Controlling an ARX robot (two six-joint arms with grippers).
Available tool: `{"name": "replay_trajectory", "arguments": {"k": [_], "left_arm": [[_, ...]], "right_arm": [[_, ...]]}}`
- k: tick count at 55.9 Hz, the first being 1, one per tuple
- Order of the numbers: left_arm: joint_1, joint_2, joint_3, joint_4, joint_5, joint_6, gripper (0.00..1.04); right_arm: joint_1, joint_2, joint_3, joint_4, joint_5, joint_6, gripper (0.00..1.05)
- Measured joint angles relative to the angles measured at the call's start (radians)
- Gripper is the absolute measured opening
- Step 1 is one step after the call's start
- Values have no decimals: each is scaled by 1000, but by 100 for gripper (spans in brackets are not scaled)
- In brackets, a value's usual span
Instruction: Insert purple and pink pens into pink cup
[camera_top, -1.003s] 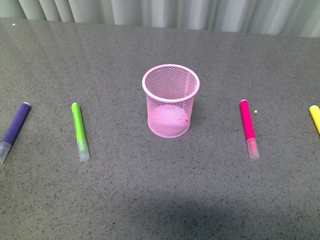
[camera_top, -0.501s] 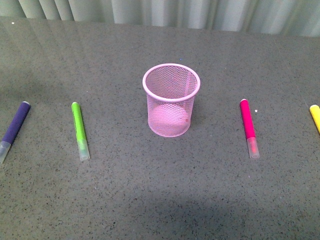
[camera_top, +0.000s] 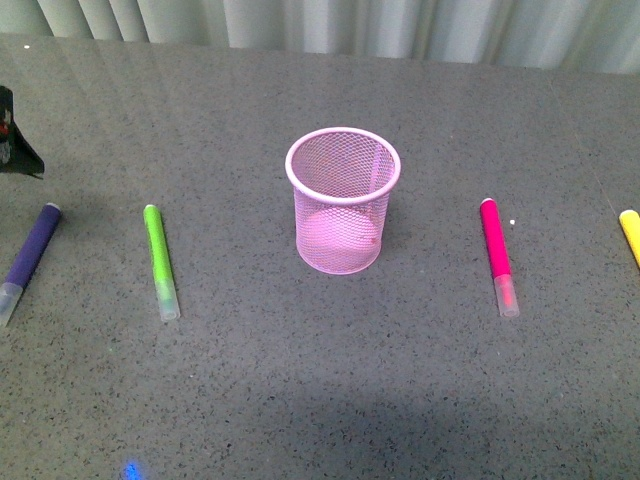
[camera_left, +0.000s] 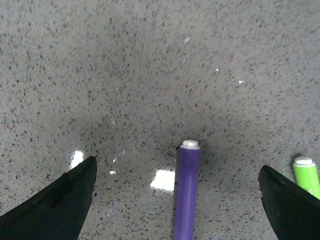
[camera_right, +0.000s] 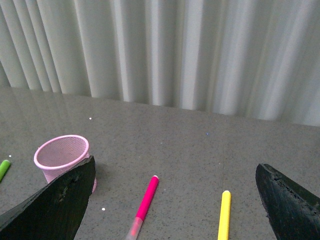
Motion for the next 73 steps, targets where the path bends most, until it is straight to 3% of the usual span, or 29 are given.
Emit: {"name": "replay_trajectory", "arguments": {"k": [61,73], "left_arm": [[-18,144,27,11,-35,6,97],[-27,148,28,10,-37,6,64]], "right_arm": [[0,0,0,0,0,0,97],[0,0,0,0,0,0,97]]}}
